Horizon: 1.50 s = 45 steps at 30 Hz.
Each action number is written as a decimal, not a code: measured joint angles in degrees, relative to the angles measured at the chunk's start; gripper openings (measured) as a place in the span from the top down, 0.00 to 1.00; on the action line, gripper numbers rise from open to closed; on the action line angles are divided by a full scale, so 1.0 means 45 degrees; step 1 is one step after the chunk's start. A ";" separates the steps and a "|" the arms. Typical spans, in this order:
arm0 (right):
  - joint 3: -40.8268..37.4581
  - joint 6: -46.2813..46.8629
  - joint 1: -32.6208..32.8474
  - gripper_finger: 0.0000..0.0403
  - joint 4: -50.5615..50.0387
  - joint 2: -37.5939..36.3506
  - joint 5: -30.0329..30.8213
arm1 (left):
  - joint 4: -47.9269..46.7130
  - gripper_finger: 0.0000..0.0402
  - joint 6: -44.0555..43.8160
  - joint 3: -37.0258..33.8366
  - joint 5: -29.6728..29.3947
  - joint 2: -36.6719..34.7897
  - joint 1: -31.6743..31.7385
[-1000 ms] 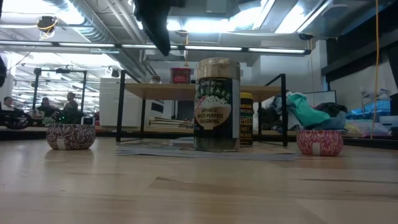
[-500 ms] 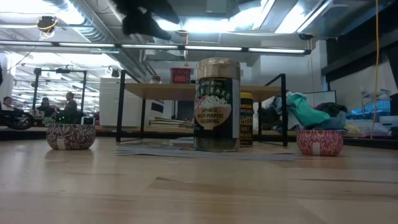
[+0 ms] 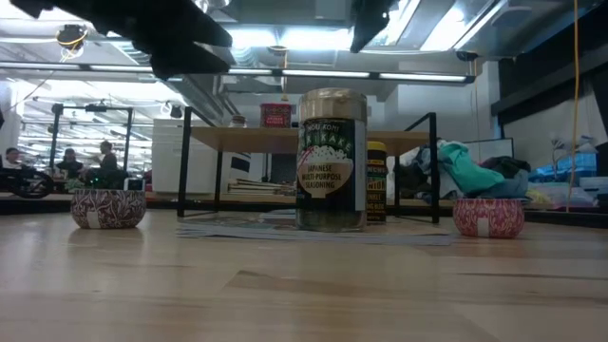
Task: Shelf spices
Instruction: Put the yellow black seasoning bottle on the shelf
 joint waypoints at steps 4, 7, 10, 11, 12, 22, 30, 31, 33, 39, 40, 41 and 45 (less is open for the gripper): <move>-0.0726 0.0088 -0.0242 0.32 0.0584 -0.0004 -0.0303 | 0.1594 0.31 0.0608 -0.1098 -0.0023 -0.0732 -0.0069; -0.1260 0.0205 -0.0433 0.32 0.0773 0.0000 -0.0605 | 0.2188 0.31 0.0672 -0.1711 0.0017 -0.1171 -0.0076; -0.1946 0.0346 -0.0503 0.32 0.1320 -0.0005 -0.0657 | 0.2756 0.31 0.0696 -0.2131 0.0015 -0.1486 -0.0074; -0.2208 0.0347 -0.0570 0.32 0.1439 -0.0005 -0.0662 | 0.2753 0.31 0.0701 -0.2198 0.0014 -0.1551 -0.0074; -0.2467 0.0358 -0.0568 0.32 0.1551 -0.0005 -0.0665 | 0.2767 0.31 0.0706 -0.2231 0.0012 -0.1606 -0.0074; -0.5035 0.0456 -0.1147 0.32 0.3134 -0.0003 -0.0400 | 0.3334 0.31 0.1286 -0.2321 0.0017 -0.1667 -0.0074; -0.5288 0.0496 -0.1781 0.32 0.3680 -0.0005 -0.0433 | 0.3284 0.31 0.1350 -0.2321 0.0017 -0.1663 -0.0074; -0.5288 0.0492 -0.1856 0.32 0.3680 -0.0005 -0.0434 | 0.3276 0.31 0.1356 -0.2321 0.0017 -0.1662 -0.0074; -0.5285 0.0418 -0.1921 0.32 0.3678 -0.0005 -0.0461 | 0.3276 0.31 0.1352 -0.2321 0.0017 -0.1662 -0.0074; -0.5285 0.0409 -0.1948 0.27 0.3637 -0.0005 -0.0825 | 0.3262 0.31 0.1352 -0.2321 0.0017 -0.1662 -0.0069; -0.5283 0.0414 -0.1939 0.25 0.3636 -0.0005 -0.0774 | 0.3262 0.31 0.1353 -0.2321 0.0017 -0.1662 -0.0069; -0.5284 0.0422 -0.1938 0.24 0.3637 -0.0005 -0.0769 | 0.3262 0.31 0.1352 -0.2321 0.0020 -0.1662 -0.0069; -0.5283 0.0615 -0.1953 0.19 0.3639 -0.0005 -0.0774 | 0.3262 0.31 0.1349 -0.2321 0.0022 -0.1657 -0.0069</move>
